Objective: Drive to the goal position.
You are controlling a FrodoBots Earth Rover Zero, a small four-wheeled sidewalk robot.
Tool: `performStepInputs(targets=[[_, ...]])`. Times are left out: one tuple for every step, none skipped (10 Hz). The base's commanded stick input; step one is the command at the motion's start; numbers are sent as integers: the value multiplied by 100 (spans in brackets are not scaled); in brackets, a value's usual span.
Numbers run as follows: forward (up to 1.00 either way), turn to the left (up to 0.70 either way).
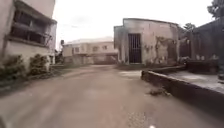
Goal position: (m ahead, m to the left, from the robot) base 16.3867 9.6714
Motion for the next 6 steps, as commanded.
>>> performStepInputs(targets=[[70, 0], [70, 0], [70, 0], [70, 0], [70, 0], [70, 0]])
